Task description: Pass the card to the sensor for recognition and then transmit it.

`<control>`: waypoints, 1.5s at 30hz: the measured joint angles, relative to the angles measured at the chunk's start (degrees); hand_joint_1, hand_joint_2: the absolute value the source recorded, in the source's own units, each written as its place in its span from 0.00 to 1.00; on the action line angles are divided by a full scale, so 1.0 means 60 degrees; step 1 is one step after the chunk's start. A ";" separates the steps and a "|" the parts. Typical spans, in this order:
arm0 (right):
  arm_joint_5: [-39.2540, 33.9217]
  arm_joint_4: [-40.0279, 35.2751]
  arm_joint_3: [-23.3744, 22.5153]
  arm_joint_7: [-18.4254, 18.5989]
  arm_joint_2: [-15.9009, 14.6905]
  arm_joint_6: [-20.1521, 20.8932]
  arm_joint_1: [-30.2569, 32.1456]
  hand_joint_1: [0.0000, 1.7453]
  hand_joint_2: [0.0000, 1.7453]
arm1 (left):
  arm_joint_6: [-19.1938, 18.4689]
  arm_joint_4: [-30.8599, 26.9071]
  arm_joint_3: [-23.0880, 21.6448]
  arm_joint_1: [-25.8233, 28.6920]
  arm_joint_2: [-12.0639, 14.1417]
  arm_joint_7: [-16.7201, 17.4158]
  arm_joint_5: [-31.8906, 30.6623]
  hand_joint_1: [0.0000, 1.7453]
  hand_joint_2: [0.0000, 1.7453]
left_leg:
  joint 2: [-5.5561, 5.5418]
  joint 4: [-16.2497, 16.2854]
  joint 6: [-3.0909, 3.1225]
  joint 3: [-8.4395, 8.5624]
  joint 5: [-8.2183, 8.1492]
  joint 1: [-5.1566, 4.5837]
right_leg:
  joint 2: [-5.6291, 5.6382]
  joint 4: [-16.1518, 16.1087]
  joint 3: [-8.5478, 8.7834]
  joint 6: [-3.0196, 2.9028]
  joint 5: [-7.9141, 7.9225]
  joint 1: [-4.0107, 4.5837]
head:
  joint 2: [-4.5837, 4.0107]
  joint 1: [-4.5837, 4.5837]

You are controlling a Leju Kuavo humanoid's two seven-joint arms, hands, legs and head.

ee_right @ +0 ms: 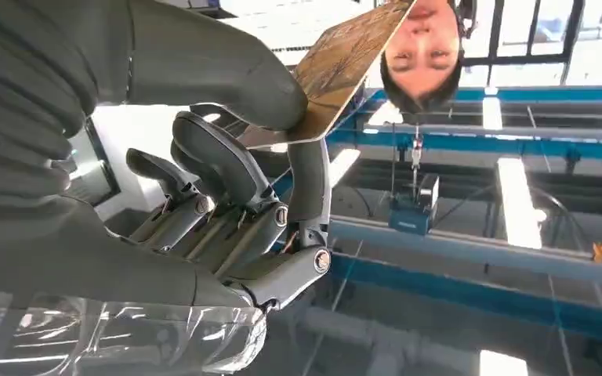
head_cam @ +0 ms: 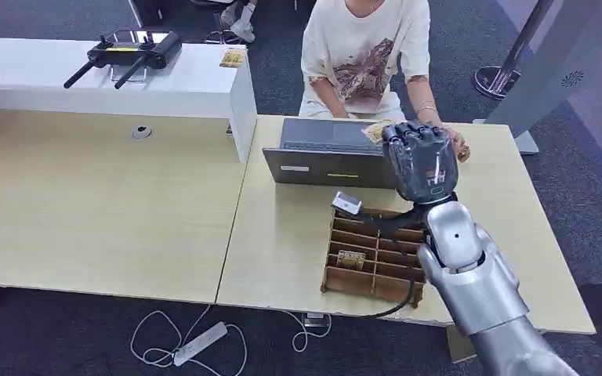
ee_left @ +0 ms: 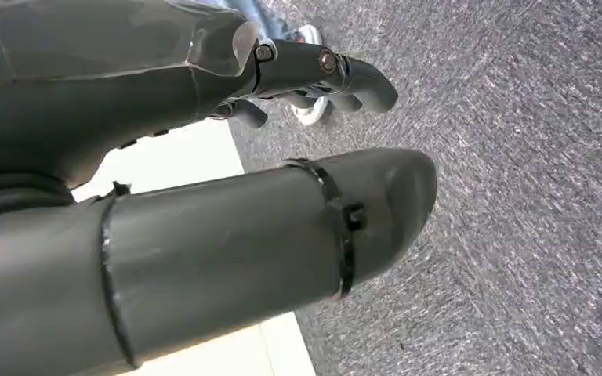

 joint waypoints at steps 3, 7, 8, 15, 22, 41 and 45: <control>-0.0080 0.0745 -0.0131 -0.0196 0.0189 0.0149 -0.0533 1.00 1.00 | 0.0000 0.0000 0.0000 -0.0003 0.0000 0.0000 0.0004 0.00 0.00 | 0.0001 0.0001 -0.0003 0.0001 0.0002 0.0000 | 0.0002 0.0001 -0.0001 -0.0003 0.0002 0.0000 | 0.0000 -0.0007; -0.0131 0.1519 -0.0222 -0.0302 0.0485 0.0404 -0.1120 1.00 1.00 | -0.0004 0.0000 0.0000 -0.0003 0.0000 0.0015 0.0004 0.00 0.00 | 0.0000 0.0001 -0.0004 0.0001 0.0003 0.0001 | 0.0001 0.0004 -0.0002 -0.0003 0.0002 0.0000 | 0.0000 -0.0004; -0.0138 0.1667 -0.0244 -0.0320 0.0549 0.0444 -0.1245 1.00 1.00 | -0.0004 0.0000 0.0000 -0.0004 0.0000 0.0018 0.0004 0.00 0.00 | 0.0000 0.0001 -0.0004 0.0001 0.0003 0.0001 | 0.0000 0.0004 -0.0002 -0.0003 0.0002 0.0001 | 0.0000 -0.0004; -0.0386 0.2871 -0.0258 -0.0360 0.0907 0.1130 -0.2237 1.00 1.00 | 0.0000 0.0000 0.0000 -0.0002 0.0000 0.0036 -0.0015 0.00 0.00 | -0.0001 0.0001 -0.0004 0.0001 0.0004 0.0000 | 0.0000 0.0004 -0.0002 -0.0003 0.0002 0.0000 | 0.0000 -0.0004; -0.0820 0.4149 -0.0324 -0.0349 0.1155 0.1709 -0.3086 1.00 1.00 | 0.0000 0.0000 0.0000 -0.0003 0.0000 0.0062 -0.0026 0.00 0.00 | -0.0002 0.0004 0.0000 0.0000 0.0007 0.0000 | -0.0001 0.0003 -0.0001 -0.0001 0.0004 0.0000 | 0.0000 -0.0004; -0.1763 0.6608 -0.0564 -0.0528 0.1810 0.2955 -0.4621 1.00 1.00 | 0.0022 0.0000 0.0000 -0.0003 0.0011 0.0120 -0.0018 0.00 0.00 | -0.0001 0.0004 -0.0004 0.0002 0.0010 0.0000 | 0.0000 0.0006 -0.0002 -0.0002 0.0004 0.0001 | 0.0000 -0.0004; -0.1829 0.6862 -0.0575 -0.0473 0.1912 0.3151 -0.4839 1.00 1.00 | 0.0022 0.0000 0.0000 -0.0004 0.0011 0.0117 -0.0004 0.00 0.00 | 0.0000 0.0004 -0.0004 0.0002 0.0010 0.0000 | 0.0001 0.0005 -0.0002 -0.0002 0.0005 0.0000 | 0.0000 0.0000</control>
